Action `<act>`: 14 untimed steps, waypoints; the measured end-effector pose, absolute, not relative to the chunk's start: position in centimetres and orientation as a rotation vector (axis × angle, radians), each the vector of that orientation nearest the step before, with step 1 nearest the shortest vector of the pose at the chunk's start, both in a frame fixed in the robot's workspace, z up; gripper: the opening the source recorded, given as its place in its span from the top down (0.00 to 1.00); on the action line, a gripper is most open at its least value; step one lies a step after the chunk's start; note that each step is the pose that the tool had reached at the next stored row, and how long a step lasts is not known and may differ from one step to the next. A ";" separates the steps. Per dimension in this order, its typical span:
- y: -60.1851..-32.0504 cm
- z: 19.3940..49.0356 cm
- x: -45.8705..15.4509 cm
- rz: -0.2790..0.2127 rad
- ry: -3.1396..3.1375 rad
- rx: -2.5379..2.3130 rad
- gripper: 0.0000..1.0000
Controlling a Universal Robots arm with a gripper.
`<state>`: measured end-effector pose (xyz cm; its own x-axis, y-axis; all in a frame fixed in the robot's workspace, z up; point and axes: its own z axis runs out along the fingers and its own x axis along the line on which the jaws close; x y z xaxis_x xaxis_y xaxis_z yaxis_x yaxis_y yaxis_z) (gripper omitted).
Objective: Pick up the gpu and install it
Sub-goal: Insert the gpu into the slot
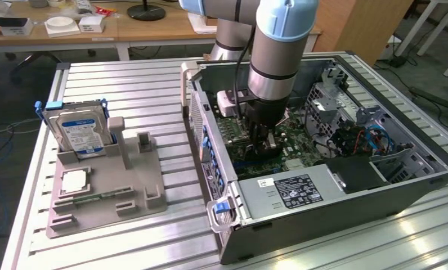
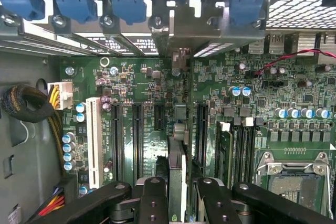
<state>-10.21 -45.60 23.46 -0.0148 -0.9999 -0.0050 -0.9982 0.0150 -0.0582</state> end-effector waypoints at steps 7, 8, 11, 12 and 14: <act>-45.6 23.4 -10.2 -0.058 2.206 -2.173 0.74; -45.6 23.4 -10.3 -0.058 2.206 -2.173 0.74; -45.6 23.4 -10.3 -0.058 2.206 -2.173 0.74; -45.6 23.4 -10.3 -0.058 2.206 -2.173 0.74; -45.6 23.4 -10.3 -0.058 2.206 -2.173 0.74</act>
<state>-10.25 -45.59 23.42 -0.0149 -0.9999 -0.0056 -0.9982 0.0152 -0.0584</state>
